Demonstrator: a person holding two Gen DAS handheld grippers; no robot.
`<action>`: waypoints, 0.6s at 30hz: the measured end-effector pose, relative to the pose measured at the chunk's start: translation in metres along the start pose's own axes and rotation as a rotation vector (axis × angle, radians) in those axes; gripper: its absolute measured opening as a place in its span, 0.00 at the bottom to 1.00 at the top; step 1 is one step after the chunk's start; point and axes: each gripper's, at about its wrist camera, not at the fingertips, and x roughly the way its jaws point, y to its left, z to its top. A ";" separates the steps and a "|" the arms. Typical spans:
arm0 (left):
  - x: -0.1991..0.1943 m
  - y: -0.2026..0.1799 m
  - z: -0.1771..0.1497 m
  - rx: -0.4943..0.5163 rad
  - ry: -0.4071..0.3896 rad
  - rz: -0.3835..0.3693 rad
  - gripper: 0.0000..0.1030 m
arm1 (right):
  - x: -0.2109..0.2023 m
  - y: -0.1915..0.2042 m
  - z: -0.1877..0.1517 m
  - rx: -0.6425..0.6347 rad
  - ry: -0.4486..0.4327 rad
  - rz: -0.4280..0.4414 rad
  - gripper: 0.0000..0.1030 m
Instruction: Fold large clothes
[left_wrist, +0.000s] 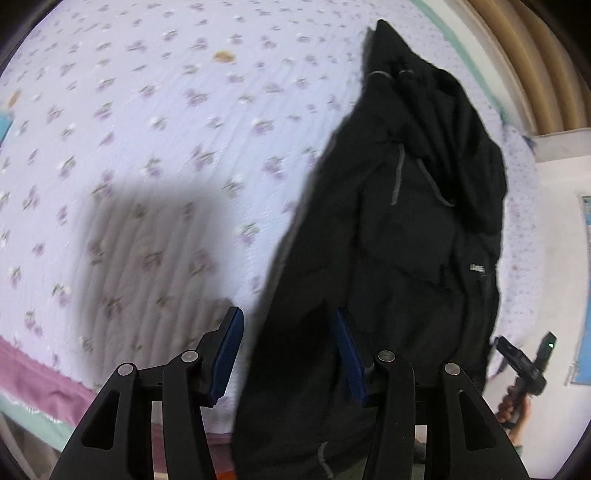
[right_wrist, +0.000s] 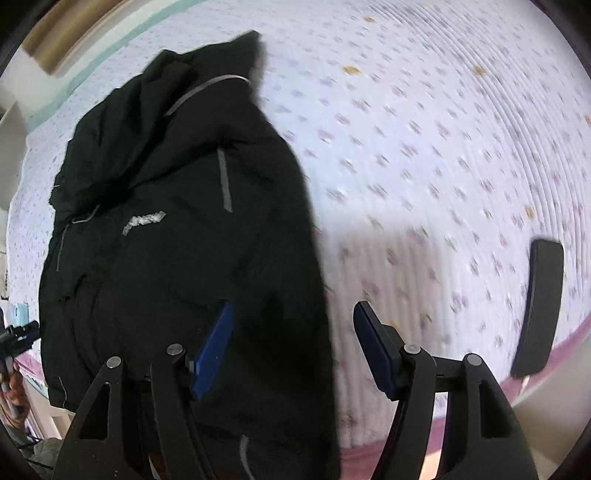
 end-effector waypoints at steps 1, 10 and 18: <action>0.002 0.003 -0.002 -0.005 0.009 -0.013 0.50 | 0.000 -0.006 -0.005 0.010 0.007 -0.003 0.68; 0.019 -0.005 -0.008 -0.003 0.055 -0.067 0.50 | 0.029 -0.016 -0.031 0.049 0.151 0.020 0.53; -0.013 -0.087 -0.015 0.184 0.017 -0.216 0.54 | -0.008 0.036 -0.024 -0.099 0.089 0.296 0.40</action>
